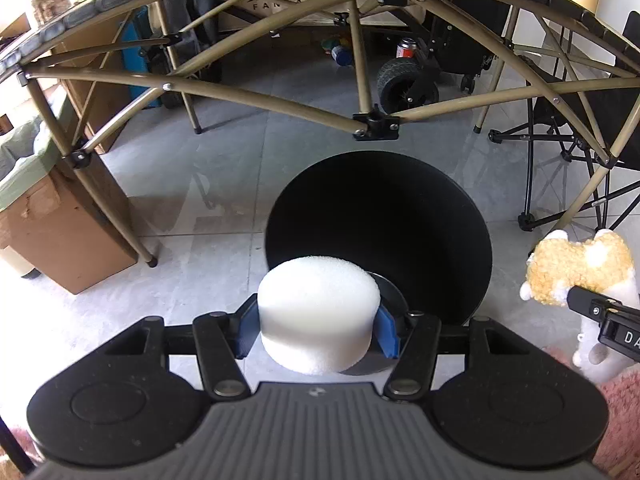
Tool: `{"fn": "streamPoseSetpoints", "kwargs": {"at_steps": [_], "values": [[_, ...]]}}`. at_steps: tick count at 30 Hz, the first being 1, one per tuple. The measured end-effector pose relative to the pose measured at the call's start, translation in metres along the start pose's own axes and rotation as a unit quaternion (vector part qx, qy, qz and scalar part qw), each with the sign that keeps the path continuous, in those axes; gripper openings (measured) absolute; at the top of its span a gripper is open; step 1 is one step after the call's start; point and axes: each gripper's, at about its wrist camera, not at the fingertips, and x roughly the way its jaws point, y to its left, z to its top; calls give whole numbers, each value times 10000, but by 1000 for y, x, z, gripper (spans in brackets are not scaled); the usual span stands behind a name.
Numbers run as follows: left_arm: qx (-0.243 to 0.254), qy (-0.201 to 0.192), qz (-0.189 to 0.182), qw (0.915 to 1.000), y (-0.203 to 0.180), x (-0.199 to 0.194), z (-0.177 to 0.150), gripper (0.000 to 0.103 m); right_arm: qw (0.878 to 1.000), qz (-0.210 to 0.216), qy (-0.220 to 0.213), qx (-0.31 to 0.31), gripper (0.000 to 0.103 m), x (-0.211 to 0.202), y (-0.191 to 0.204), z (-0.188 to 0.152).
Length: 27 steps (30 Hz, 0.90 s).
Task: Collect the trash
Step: 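Carry the foam cylinder and plush toy down over the black trash bin, then open the left gripper to drop the foam cylinder into the bin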
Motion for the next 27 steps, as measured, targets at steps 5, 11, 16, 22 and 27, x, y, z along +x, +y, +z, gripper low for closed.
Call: {"fn": "streamPoseSetpoints", "kwargs": {"at_steps": [5,11,16,22,27], "values": [[45,57,-77,9999,-11,11,13,58,9998,-65,-71,149,55,7,-7,9],[94,187,-210,9996,-28,27,27,58,9994,-141,-85,309,55,15,-13,19],[16,336,-255,9991,-34,39,38,58,9990,-212,-109,383,55,22,-16,26],[-108,465,-261,9985,-40,52,50,58,9981,-310,-176,495,55,33,-22,37],[-162,552,-273,9980,-45,62,56,58,9976,-364,-159,574,55,43,-27,44]]}}
